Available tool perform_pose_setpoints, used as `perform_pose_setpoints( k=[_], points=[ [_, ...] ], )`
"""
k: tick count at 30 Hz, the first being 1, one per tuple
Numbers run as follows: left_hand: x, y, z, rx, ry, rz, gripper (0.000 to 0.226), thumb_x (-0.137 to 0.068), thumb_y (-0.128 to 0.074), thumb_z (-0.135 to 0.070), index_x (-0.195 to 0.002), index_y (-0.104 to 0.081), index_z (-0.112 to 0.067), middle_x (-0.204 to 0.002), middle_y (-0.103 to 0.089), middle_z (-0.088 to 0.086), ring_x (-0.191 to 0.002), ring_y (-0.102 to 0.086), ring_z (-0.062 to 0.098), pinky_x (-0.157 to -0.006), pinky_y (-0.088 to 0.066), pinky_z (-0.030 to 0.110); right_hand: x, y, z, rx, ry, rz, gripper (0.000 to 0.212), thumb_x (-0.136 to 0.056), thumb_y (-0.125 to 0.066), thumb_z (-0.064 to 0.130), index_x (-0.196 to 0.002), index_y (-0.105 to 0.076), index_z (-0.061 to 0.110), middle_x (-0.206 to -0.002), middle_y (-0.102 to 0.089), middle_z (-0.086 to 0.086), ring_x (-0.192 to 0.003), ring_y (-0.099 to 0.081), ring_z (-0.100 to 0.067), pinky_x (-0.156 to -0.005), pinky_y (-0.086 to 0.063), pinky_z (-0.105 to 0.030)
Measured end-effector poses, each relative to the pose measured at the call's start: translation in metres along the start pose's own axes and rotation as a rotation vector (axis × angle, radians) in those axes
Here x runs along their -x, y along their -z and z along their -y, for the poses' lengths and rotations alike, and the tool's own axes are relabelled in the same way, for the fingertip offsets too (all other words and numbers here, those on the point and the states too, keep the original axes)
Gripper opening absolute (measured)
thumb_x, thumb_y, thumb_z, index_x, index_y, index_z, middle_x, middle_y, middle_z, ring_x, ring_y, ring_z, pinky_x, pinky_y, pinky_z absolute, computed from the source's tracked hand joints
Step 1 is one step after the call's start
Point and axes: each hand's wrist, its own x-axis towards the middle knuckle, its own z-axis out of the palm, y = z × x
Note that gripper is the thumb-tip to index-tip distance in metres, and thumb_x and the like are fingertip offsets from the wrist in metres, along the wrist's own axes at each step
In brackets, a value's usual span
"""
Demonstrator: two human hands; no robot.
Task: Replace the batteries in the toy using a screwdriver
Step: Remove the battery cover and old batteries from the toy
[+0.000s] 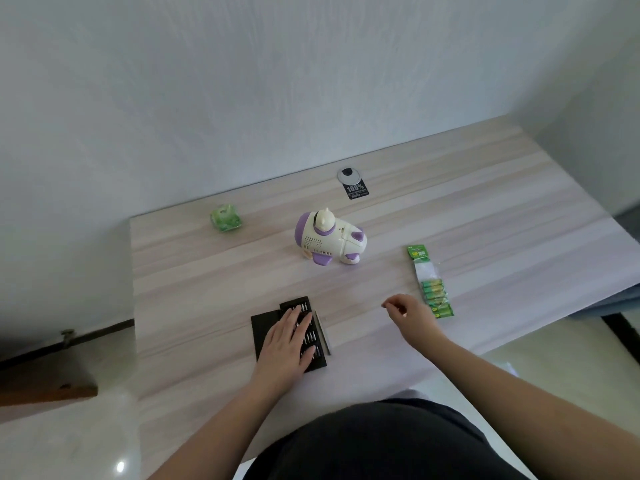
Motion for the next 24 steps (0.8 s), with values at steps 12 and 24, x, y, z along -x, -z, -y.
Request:
perform_pose_setpoints(
  k=[12,24],
  points=[
    [-0.046,0.013,-0.071,0.164,0.002,-0.158,0.053,-0.092,-0.039,-0.033,-0.140,-0.044,-0.012,-0.144,-0.044,0.008,-0.134,-0.041,0.026,-0.113,-0.034,0.040,-0.025,0.058,-0.022,-0.091,-0.004,0.021,0.014,-0.095,-0.053,0.024,-0.095,-0.067,0.025,-0.085,-0.067,0.002,-0.078,-0.060,-0.018,-0.066,-0.045,-0.027],
    [-0.127,0.097,-0.068,0.334,0.249,-0.514,0.112,-0.068,-0.080,-0.051,-0.149,-0.015,-0.009,-0.155,-0.024,0.018,-0.144,-0.023,0.032,-0.114,-0.028,0.041,-0.073,0.067,0.062,-0.111,0.275,0.095,0.026,-0.094,-0.052,0.033,-0.117,-0.059,0.024,-0.108,-0.061,0.006,-0.084,-0.059,-0.008,-0.070,-0.045,-0.023]
  ],
)
